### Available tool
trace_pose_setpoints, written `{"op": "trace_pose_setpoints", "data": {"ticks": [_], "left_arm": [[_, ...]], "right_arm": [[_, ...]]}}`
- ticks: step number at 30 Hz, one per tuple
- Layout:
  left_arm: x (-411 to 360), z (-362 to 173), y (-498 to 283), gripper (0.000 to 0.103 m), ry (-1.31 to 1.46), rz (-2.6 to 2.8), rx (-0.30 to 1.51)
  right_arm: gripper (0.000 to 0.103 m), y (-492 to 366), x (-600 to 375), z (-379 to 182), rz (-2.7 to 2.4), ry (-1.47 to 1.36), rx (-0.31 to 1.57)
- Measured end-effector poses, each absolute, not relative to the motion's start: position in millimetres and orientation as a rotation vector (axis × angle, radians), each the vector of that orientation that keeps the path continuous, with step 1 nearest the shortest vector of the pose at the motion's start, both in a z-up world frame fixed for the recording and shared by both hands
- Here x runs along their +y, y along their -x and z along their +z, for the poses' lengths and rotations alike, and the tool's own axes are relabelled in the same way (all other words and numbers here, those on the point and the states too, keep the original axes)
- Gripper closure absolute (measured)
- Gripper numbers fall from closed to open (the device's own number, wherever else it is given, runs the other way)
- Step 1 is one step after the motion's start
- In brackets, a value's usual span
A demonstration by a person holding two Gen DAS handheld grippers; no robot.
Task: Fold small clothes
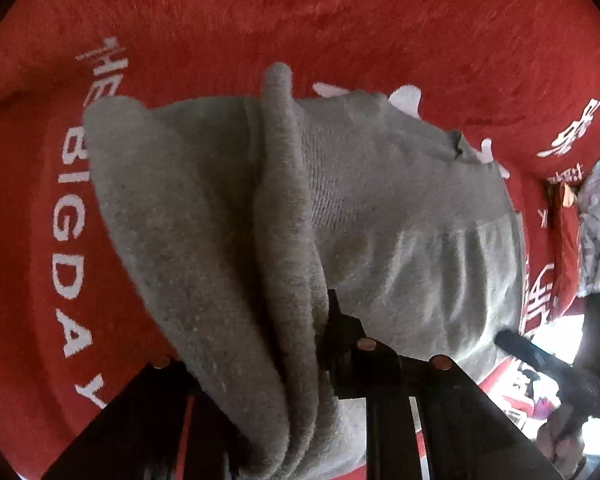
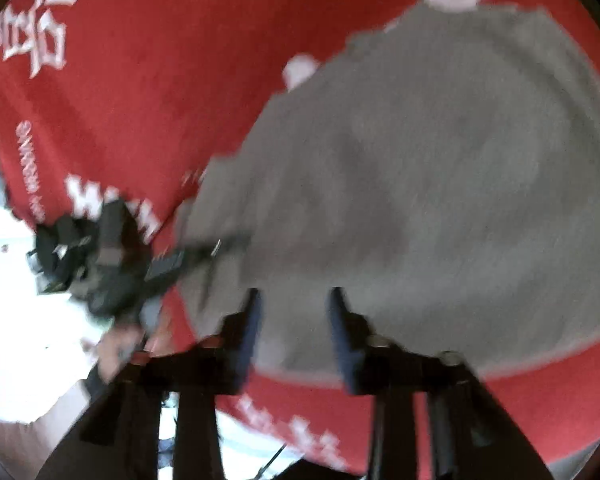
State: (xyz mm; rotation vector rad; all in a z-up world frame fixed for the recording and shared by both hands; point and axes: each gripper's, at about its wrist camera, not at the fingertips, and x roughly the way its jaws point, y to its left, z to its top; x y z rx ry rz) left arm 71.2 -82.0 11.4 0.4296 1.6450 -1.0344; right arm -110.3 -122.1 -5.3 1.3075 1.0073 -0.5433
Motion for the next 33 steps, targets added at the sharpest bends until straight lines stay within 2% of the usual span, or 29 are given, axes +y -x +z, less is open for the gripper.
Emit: {"op": "trace_pose_setpoints", "data": {"ticks": [4,5,7,15,21,25,27,30,31,33], "left_arm": [[-82.8,35.2,-65.7,0.082,-0.366,-1.065,1.613],[-85.2,42.4,-63.4,0.082,-0.343,-1.078,1.612],[-93.0,58.9,-56.2,0.082,-0.303,-1.113,1.608],[-171.1,116.3,18.5,0.082,-0.308,-1.299,1.541],[-237.1,117.8,100.0,0.082,-0.455,-1.391,1.462],[-262.1,109.1,143.6,0.082,-0.637,-1.384,1.368],[-263.8,108.2,155.3,0.082,-0.705,-1.369,1.338],[-253.8,117.2,156.4,0.08,-0.711,-1.363,1.309],[-250.0,119.6,154.5,0.074,-0.713,-1.352,1.294],[-237.5,126.4,142.0,0.016,-0.691,-1.303,1.249]], "right_arm": [[0.091,99.3,-139.5,-42.0,-0.575,-1.206,1.15],[0.1,97.9,-136.0,-49.0,-0.564,-1.195,1.175],[0.101,97.7,-134.4,-54.7,-0.543,-1.173,1.149],[0.098,139.1,-155.5,-49.4,-0.427,-1.403,1.026],[0.096,209.8,-184.9,-26.9,-0.417,-1.518,0.827],[0.095,248.7,-200.1,-46.5,-0.437,-1.644,0.771],[0.092,260.1,-201.1,-63.3,-0.431,-1.72,0.779],[0.091,270.0,-195.1,-69.1,-0.416,-1.77,0.727],[0.091,276.8,-196.0,-70.1,-0.415,-1.788,0.69],[0.089,290.4,-198.6,-71.7,-0.428,-1.838,0.593]]}}
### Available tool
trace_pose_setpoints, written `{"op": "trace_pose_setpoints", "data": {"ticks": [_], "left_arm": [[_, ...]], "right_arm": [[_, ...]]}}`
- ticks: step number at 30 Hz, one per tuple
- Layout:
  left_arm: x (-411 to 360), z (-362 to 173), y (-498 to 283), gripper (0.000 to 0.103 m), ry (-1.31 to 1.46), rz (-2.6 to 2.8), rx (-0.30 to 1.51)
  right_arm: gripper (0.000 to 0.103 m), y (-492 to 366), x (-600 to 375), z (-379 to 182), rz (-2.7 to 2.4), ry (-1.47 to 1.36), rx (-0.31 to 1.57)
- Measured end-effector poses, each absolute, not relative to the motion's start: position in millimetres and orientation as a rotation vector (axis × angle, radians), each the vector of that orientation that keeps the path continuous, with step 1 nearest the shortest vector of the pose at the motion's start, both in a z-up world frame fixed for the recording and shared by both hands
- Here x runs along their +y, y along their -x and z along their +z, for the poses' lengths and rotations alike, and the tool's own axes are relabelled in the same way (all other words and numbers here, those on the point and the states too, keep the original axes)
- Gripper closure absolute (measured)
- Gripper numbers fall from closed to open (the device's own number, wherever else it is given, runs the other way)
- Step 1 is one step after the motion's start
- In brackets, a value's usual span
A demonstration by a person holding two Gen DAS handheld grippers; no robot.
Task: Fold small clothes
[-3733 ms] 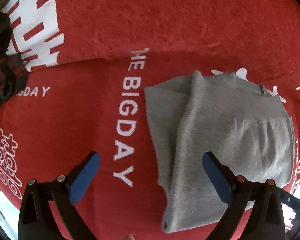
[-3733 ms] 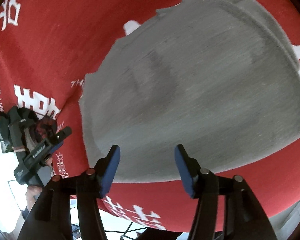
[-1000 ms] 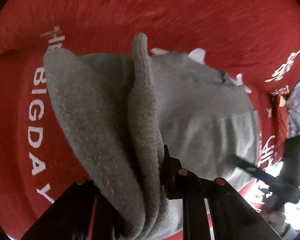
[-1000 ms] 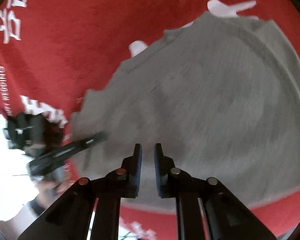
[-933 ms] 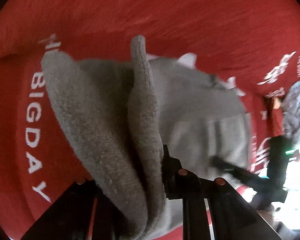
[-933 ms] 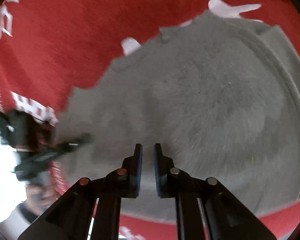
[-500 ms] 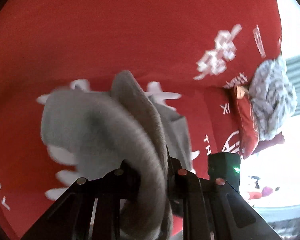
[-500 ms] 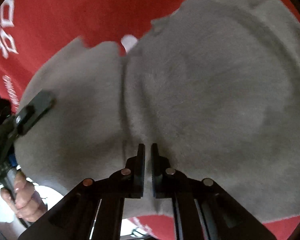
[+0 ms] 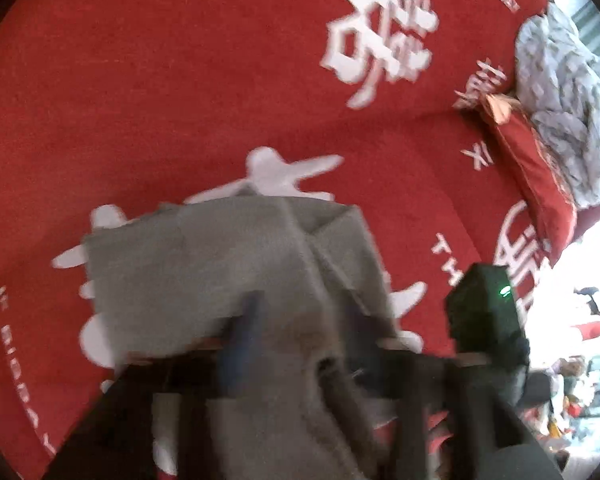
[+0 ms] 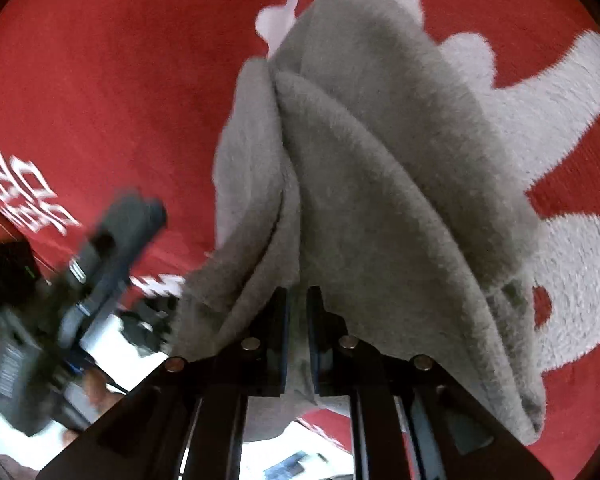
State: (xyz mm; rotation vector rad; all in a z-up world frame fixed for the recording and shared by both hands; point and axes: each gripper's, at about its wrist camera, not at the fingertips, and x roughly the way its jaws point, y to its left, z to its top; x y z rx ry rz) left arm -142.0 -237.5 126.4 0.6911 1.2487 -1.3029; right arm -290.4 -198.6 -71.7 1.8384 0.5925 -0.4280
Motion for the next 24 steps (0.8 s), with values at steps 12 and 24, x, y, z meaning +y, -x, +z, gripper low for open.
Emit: {"op": "trace_pose_setpoints", "data": {"ticks": [12,24], "left_arm": [[-168.6,90.2,37.2,0.009,-0.645,-0.972,1.333],[-162.9,76.1,41.0,0.009,-0.631,-0.938,1.298]], "right_arm": [[0.031,288.5,-211.6,-91.6,-0.299,-2.014,0.345],[0.089,209.7,-241.5,3.6,-0.333,-1.455,0.683]]}}
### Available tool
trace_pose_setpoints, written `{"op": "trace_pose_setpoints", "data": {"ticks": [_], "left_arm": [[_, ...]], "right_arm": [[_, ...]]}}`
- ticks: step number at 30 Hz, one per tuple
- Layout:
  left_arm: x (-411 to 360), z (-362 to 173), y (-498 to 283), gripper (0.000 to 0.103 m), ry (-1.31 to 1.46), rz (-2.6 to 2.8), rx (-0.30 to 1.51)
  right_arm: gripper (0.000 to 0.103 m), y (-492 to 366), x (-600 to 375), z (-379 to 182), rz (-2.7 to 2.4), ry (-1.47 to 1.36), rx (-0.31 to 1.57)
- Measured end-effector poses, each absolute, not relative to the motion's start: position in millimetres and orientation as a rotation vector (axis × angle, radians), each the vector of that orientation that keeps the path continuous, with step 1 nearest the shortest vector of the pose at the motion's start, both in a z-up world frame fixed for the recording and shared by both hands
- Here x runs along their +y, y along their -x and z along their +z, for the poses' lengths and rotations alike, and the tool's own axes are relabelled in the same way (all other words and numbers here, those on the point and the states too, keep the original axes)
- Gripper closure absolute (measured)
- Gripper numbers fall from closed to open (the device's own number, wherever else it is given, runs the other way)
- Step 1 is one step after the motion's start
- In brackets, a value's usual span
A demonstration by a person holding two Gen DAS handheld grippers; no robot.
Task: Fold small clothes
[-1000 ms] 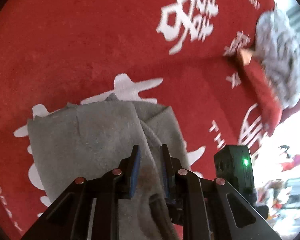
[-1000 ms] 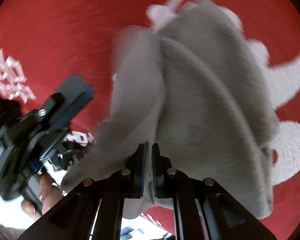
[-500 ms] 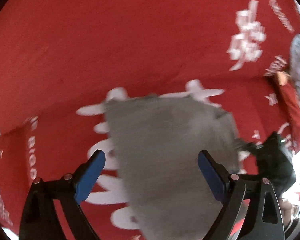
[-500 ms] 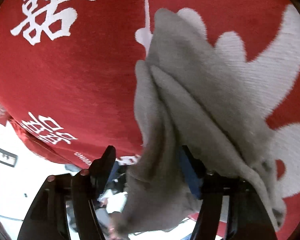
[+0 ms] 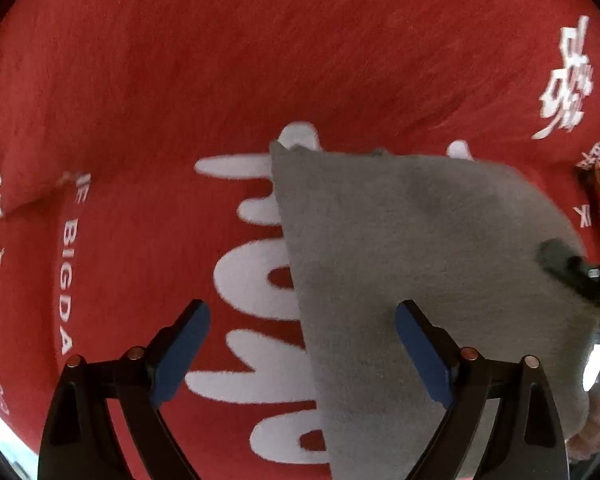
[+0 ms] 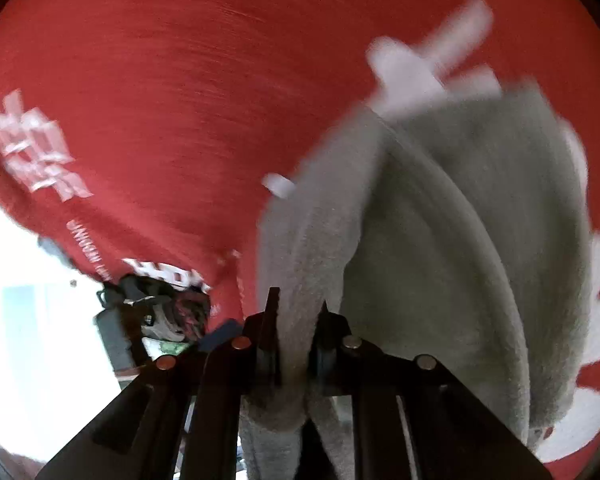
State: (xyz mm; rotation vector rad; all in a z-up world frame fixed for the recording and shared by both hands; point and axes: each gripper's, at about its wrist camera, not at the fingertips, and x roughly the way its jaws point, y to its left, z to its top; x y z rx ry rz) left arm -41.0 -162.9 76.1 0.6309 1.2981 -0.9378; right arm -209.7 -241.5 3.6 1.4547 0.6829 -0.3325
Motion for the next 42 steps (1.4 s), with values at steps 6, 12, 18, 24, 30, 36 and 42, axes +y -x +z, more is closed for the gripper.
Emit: {"op": "trace_pose_setpoints", "data": {"ticks": [6,12,18,24,30,36,42], "left_arm": [[-180.9,65.4,61.3,0.009,-0.708,-0.989,1.279],[-181.5,52.2,74.2,0.008,-0.738,-0.99,1.262],[-176.6,67.2,73.5,0.008,-0.785,-1.004,1.237],[-151.1,67.8,92.2,0.008,-0.839,-1.046,1.258],[-125.1,47.1,106.4,0.001,-0.834,-0.997,1.31],[-109.2,42.6,118.2,0.001,-0.889,-0.989,1.303],[-101.9,39.4,116.2,0.001,-0.859,-0.94,1.349]], "right_arm": [[0.089,263.0,-243.3,25.9,-0.468,-1.399,0.667],[0.088,293.5,-236.7,-26.5,-0.607,-1.508,0.815],[0.081,291.5,-232.4,-2.6,-0.703,-1.437,0.893],[0.079,294.9,-207.7,55.6,-0.661,-1.281,0.893],[0.081,284.2,-166.2,35.0,-0.593,-1.207,1.136],[0.103,313.4,-163.4,12.4,-0.627,-1.264,1.144],[0.103,308.5,-165.9,9.4,-0.607,-1.242,1.181]]}}
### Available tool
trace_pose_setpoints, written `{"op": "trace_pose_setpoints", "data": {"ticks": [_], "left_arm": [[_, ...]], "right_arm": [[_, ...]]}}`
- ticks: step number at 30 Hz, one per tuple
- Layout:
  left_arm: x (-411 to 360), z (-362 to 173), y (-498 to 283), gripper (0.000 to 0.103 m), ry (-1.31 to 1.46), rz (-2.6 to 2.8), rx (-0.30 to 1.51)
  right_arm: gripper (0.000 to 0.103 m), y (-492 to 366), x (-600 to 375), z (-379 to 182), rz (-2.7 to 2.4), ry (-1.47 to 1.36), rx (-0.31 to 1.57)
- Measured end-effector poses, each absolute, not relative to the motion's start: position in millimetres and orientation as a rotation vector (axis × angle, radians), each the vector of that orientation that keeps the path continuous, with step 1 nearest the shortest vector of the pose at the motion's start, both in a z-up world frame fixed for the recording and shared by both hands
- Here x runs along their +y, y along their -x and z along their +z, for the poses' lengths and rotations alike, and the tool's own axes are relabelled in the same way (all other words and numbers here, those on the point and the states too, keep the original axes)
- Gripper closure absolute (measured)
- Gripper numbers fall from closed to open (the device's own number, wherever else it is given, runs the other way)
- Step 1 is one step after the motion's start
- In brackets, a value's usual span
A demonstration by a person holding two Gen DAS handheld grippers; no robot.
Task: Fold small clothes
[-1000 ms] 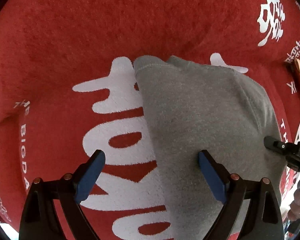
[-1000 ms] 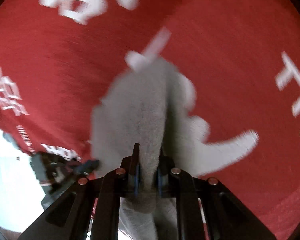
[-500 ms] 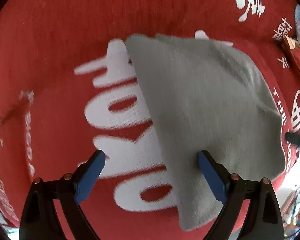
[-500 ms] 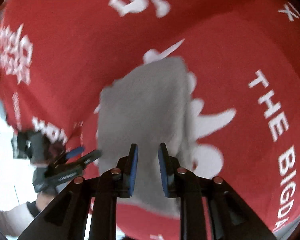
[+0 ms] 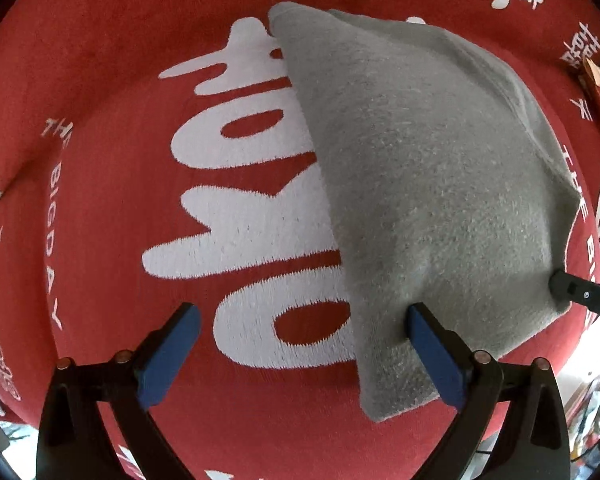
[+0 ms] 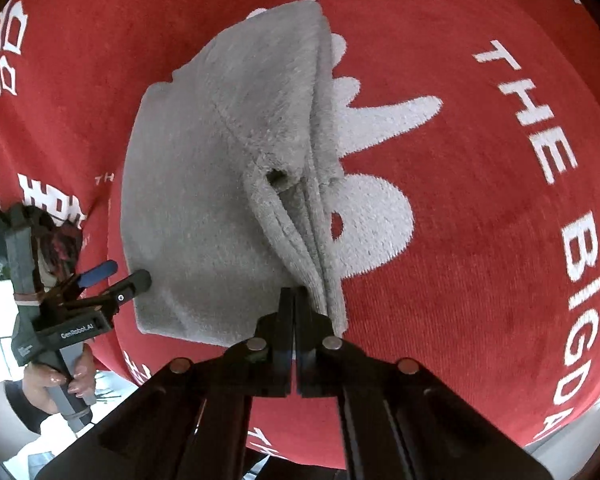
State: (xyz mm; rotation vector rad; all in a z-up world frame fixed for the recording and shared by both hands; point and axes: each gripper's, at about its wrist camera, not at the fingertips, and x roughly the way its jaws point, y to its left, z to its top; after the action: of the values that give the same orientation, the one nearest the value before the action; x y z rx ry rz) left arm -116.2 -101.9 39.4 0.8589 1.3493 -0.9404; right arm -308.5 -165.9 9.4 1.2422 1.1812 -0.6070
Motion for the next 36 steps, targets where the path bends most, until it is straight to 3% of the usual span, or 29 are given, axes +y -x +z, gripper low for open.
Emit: {"op": "trace_pose_setpoints", "data": {"ticks": [21,24,28,36], "left_arm": [[-64.8,65.5,119.5,0.001,-0.844,-0.935,1.287],[-57.8,69.1,118.0,0.001,-0.838,-0.93,1.284],[-48.9,73.7,118.7,0.001,-0.837,-0.933,1.27],[-40.3,72.5,119.9,0.001,-0.832,-0.928,1.275]], "right_arm": [[0.099,311.0,-142.7,35.9,-0.766,-1.278,1.108],[0.094,312.0,-135.6,43.5,-0.78,-1.27,1.105],[0.064,317.1,-126.1,52.9,-0.803,-1.265,1.088],[0.064,321.9,-110.1,58.4,-0.821,-1.288,1.071]]}}
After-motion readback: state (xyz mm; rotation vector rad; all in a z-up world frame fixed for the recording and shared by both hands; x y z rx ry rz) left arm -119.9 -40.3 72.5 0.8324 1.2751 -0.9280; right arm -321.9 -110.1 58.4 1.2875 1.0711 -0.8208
